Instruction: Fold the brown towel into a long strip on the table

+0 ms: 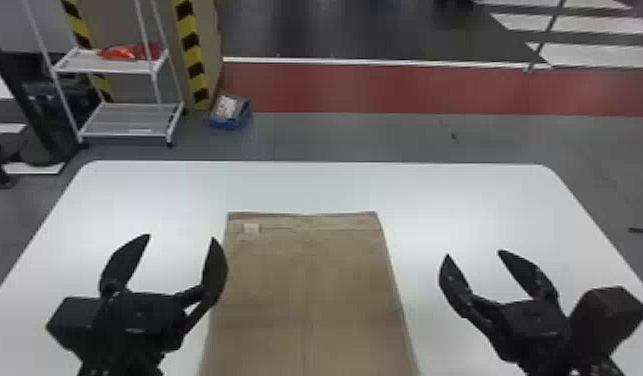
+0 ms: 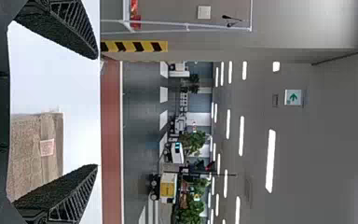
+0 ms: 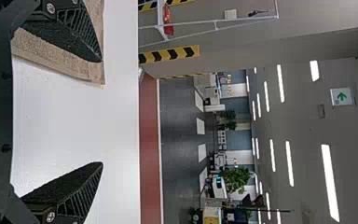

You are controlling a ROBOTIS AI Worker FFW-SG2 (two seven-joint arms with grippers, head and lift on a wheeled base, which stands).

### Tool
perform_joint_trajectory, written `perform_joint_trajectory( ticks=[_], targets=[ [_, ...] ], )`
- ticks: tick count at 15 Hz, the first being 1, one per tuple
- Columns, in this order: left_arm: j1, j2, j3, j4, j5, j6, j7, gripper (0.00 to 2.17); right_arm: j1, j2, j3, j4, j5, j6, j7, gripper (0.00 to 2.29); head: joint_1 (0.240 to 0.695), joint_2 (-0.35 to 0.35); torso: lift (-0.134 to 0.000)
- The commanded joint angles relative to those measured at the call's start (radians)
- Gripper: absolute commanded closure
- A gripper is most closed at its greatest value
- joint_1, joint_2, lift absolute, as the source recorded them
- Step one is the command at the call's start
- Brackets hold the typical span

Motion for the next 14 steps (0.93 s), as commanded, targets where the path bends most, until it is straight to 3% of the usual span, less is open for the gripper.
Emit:
perform_joint_trajectory(
  ticks=[1, 6, 14],
  targets=[
    [-0.138, 0.000, -0.012, 0.108, 0.017, 0.091, -0.042, 0.08, -0.018, 0.001, 0.005, 0.020, 0.010, 0.004, 0.000, 0.10, 0.695, -0.055, -0.112],
    [-0.415, 0.000, -0.020, 0.393, 0.095, 0.282, -0.160, 0.17, -0.063, -0.006, 0.064, 0.080, 0.042, 0.007, 0.000, 0.10, 0.695, -0.080, -0.112],
    [-0.478, 0.003, 0.005, 0.485, 0.081, 0.315, -0.193, 0.27, -0.107, -0.012, 0.110, 0.110, 0.052, 0.017, 0.000, 0.10, 0.695, -0.026, -0.112]
  ],
)
